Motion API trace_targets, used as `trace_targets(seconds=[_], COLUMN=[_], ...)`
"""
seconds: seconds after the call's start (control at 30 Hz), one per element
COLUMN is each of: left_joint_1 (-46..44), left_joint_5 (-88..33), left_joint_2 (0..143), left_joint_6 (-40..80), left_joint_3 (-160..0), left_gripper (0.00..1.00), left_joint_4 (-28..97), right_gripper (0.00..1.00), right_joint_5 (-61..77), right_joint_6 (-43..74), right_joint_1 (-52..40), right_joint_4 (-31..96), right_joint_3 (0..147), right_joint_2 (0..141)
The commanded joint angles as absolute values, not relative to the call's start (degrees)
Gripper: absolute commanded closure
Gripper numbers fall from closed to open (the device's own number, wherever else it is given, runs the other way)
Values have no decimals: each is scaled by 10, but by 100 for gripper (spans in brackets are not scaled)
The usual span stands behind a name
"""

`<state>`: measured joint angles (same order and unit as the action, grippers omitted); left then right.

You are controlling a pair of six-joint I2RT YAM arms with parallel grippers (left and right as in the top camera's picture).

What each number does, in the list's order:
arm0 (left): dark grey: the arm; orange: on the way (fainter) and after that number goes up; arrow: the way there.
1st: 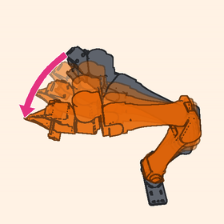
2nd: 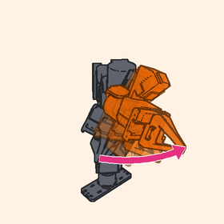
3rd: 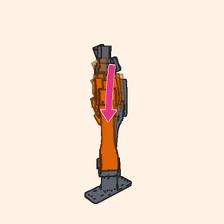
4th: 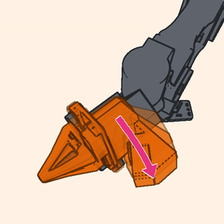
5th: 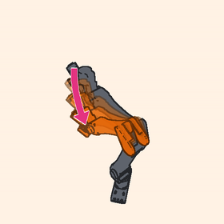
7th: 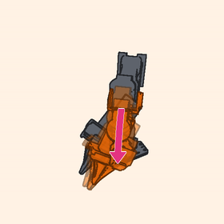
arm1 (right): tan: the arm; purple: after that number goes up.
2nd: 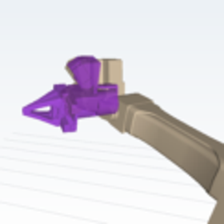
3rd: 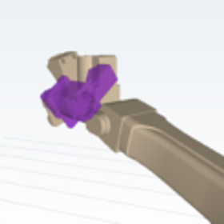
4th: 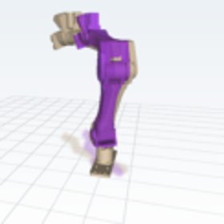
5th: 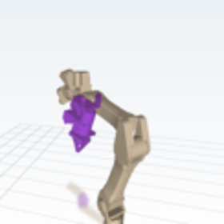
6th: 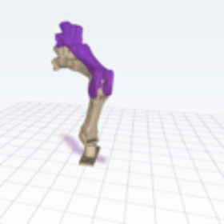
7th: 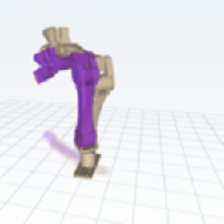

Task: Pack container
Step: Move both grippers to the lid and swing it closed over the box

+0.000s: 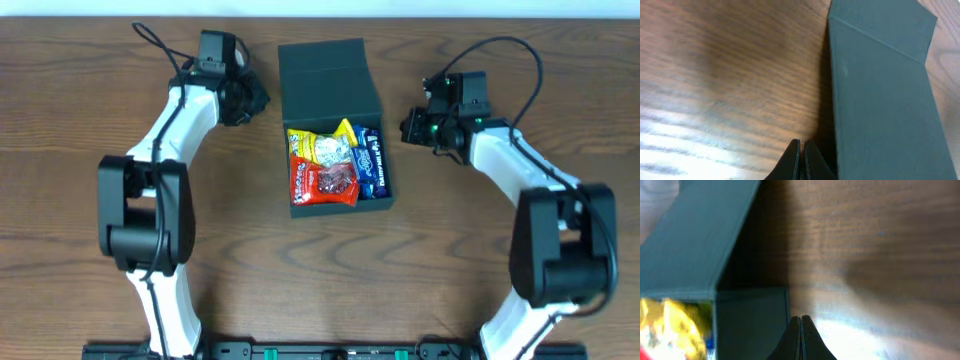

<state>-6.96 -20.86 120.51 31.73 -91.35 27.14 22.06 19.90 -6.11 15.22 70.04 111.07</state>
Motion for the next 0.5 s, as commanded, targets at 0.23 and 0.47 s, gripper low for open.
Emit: trace_targets(seconds=[0.23, 0.47], left_joint_1=[-67, -67], left_joint_5=[-255, -271], left_joint_2=[1287, 1291], left_joint_6=[380, 404], left_joint_3=[-982, -981], left_gripper=[94, 94], left_joint_4=[299, 296], right_gripper=[99, 99], right_joint_5=[305, 346], right_joint_6=[269, 299], right_joint_1=[-57, -57], right_joint_4=[152, 109], right_joint_3=[832, 841], right_joint_2=[1235, 1264])
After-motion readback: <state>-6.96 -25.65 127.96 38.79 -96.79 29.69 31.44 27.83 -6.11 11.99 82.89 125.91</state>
